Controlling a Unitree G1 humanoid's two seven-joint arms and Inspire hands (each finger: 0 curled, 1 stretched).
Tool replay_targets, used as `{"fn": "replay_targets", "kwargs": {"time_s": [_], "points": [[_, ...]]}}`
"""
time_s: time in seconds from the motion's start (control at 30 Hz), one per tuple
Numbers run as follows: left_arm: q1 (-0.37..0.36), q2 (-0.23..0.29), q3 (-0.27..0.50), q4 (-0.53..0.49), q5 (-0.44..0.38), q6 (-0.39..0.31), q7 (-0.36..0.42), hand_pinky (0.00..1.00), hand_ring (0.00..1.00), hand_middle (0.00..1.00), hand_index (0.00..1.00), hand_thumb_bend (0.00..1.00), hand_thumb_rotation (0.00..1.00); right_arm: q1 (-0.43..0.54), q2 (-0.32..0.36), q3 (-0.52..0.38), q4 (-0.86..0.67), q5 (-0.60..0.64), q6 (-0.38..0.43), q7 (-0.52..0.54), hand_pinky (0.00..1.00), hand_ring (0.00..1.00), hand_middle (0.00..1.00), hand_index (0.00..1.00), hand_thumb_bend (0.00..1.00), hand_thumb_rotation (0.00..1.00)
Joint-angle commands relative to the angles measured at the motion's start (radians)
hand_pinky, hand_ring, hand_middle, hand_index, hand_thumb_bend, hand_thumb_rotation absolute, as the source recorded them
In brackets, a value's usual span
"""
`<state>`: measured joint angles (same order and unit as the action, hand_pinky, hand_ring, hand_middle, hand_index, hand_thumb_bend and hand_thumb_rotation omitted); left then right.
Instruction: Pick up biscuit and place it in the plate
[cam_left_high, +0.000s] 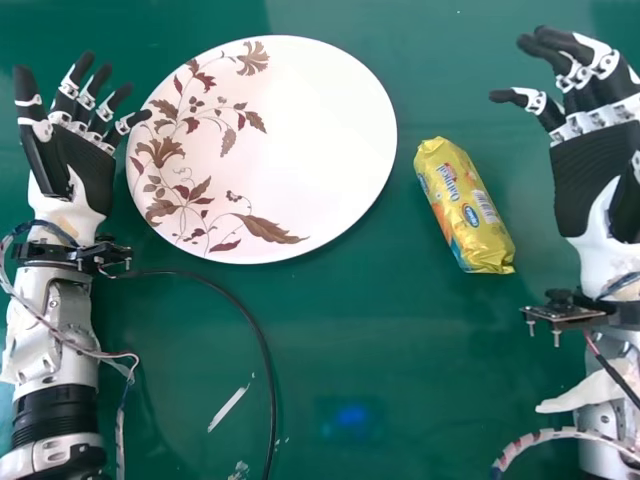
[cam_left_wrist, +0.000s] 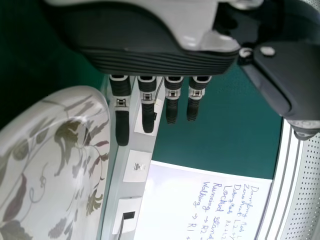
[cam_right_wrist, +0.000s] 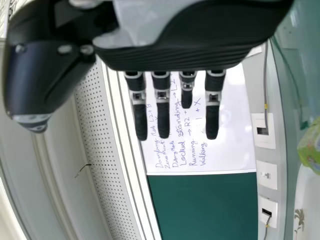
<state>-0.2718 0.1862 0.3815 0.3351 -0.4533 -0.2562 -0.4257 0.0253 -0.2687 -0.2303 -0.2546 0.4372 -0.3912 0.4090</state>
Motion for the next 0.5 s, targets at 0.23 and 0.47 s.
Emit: {"fn": "replay_targets", "kwargs": {"time_s": [0.23, 0.47], "points": [[0.041, -0.052, 0.005, 0.045, -0.033, 0.001, -0.007, 0.64, 0.88, 0.96, 0.97, 1.0, 0.87, 0.021, 0.034, 0.011, 0.03, -0.008, -0.016, 0.004, 0.68, 0.79, 0.8, 0.76, 0.92, 0.46], [0.04, -0.062, 0.0, 0.042, -0.066, 0.045, -0.016, 0.66, 0.87, 0.97, 0.98, 1.0, 0.87, 0.033, 0.033, 0.005, 0.028, 0.009, -0.013, 0.011, 0.68, 0.79, 0.79, 0.76, 0.91, 0.44]]}}
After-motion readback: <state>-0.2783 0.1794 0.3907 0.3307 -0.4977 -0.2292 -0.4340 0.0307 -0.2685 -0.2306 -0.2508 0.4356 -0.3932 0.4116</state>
